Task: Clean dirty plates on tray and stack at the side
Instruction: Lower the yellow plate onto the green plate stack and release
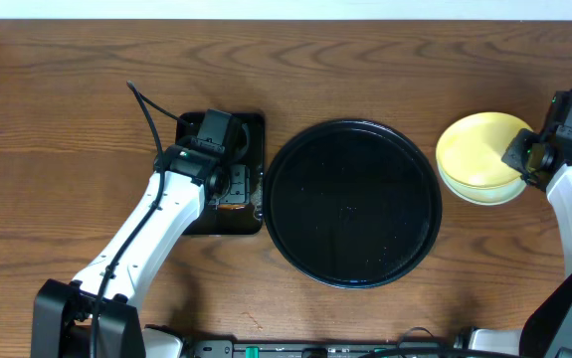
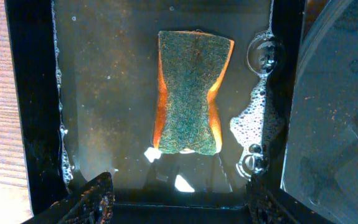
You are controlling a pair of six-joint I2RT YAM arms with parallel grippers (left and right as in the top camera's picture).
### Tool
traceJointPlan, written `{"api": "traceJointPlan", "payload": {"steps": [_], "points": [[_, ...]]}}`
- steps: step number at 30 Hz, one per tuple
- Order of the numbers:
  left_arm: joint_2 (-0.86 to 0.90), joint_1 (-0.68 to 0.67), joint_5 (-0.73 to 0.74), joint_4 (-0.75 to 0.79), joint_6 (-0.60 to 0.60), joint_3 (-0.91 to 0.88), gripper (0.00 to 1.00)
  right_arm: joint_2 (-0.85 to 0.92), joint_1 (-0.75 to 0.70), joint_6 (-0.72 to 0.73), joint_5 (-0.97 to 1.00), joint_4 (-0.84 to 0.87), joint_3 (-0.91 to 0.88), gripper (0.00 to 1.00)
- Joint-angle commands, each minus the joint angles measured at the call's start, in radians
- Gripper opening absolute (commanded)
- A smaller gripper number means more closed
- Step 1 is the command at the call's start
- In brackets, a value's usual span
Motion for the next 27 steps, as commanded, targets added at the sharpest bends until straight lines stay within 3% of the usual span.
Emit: {"api": "traceJointPlan", "payload": {"steps": [1,9,12,15,19,21,22,27], "points": [[0.000,0.005,0.006,-0.003,-0.005,0.008,0.69,0.003,-0.003,0.011,-0.093,-0.020,-0.002,0.29],[0.000,0.005,0.006,-0.003,-0.005,0.008,0.69,0.003,-0.003,0.009,-0.119,-0.041,-0.002,0.36],[0.000,0.005,0.006,-0.003,-0.005,0.008,0.70,0.003,-0.002,-0.079,-0.274,-0.051,-0.002,0.37],[0.000,0.005,0.006,-0.003,0.011,0.008,0.78,0.003,0.020,-0.132,-0.385,-0.070,-0.002,0.43],[0.000,0.005,0.006,0.000,0.069,0.025,0.80,0.002,0.088,-0.217,-0.415,-0.092,-0.001,0.67],[0.000,0.005,0.006,-0.024,0.082,0.056,0.82,0.002,0.131,-0.230,-0.388,-0.106,0.004,0.95],[0.000,0.005,0.006,-0.038,0.082,0.072,0.82,0.002,0.154,-0.230,-0.368,-0.119,0.010,0.99],[-0.003,0.007,0.006,-0.145,0.077,0.140,0.83,-0.018,0.241,-0.230,-0.343,-0.208,0.048,0.99]]}}
